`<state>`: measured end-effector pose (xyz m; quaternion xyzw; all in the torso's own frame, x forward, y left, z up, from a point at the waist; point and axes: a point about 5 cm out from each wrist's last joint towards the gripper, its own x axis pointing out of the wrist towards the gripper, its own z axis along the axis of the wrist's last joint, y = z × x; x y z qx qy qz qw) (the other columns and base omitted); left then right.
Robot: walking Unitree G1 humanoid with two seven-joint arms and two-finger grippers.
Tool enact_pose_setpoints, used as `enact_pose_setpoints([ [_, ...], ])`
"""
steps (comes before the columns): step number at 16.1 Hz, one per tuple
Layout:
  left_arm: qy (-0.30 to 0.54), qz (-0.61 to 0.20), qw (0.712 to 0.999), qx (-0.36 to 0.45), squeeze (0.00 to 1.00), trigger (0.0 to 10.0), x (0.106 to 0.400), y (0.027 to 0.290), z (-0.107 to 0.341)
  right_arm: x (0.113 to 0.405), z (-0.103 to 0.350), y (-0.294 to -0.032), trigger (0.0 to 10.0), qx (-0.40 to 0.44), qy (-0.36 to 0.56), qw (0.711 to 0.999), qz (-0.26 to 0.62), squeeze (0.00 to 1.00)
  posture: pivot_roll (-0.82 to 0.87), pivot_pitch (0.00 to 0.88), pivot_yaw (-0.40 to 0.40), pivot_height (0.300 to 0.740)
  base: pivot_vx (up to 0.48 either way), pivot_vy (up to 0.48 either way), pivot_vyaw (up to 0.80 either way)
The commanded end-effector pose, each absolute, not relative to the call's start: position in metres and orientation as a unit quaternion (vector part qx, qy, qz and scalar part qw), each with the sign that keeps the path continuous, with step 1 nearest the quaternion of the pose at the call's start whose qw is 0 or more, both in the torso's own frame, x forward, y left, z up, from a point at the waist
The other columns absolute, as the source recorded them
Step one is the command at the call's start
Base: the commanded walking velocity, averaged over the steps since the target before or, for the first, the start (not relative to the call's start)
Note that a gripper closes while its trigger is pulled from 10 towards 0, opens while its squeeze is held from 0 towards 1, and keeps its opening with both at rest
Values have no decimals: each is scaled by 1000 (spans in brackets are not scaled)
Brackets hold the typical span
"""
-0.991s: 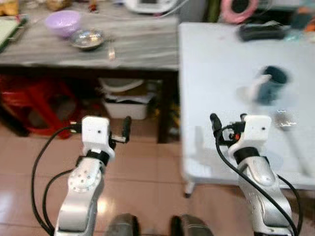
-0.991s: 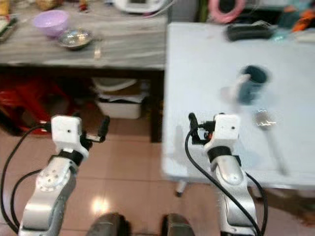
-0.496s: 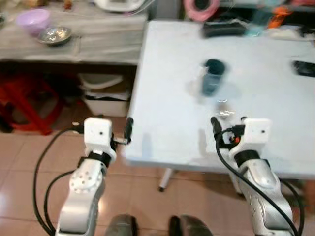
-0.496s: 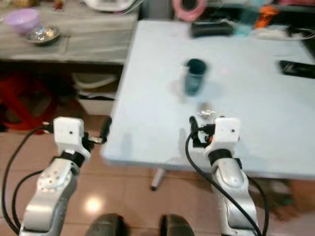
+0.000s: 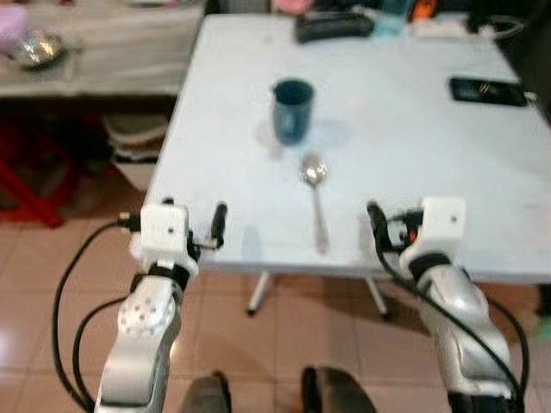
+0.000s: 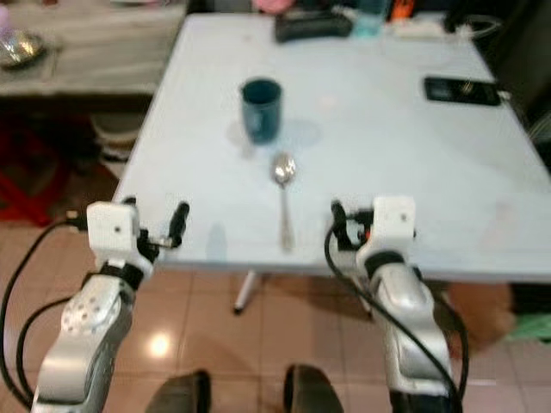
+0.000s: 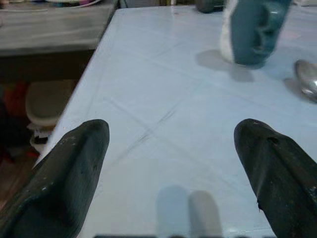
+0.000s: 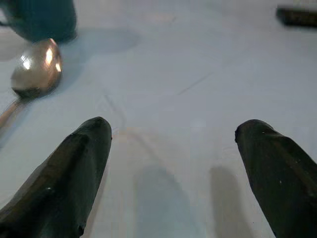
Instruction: Setting the table
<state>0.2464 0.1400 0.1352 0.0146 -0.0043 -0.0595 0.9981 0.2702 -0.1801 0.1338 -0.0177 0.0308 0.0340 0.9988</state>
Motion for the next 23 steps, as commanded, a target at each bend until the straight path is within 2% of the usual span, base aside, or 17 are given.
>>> enact_pose_setpoints([
  [1, 2, -46, 999, 25, 0, 10000, 245, 146, 134, 273, 136, -175, 10000, -12, 23, 998, 50, 0, -7, 181, 14, 740, 0, 0, 519],
  [5, 4, -42, 999, 27, 0, 10000, 244, 147, 134, 281, 141, -175, 10000, -15, 16, 999, 49, 0, 1, 189, 11, 740, 0, 0, 747],
  [14, 7, -45, 999, 30, 0, 10000, 239, 148, 135, 293, 132, -164, 10000, -30, 67, 996, 42, 0, 16, 215, 9, 740, 0, 0, 0],
  [15, 8, -45, 998, 30, 0, 10000, 239, 148, 135, 293, 129, -162, 8118, -22, 74, 996, 45, 0, 16, 220, 8, 740, 0, 0, 0],
  [16, 10, -47, 998, 30, 0, 10000, 238, 147, 134, 294, 125, -161, 0, -9, 88, 995, 43, 0, 16, 224, 10, 740, 0, 0, 0],
  [23, 13, -53, 998, 27, 0, 10000, 239, 145, 134, 294, 113, -166, 0, 17, 150, 988, 38, 0, 14, 229, 11, 740, 0, 0, 0],
])
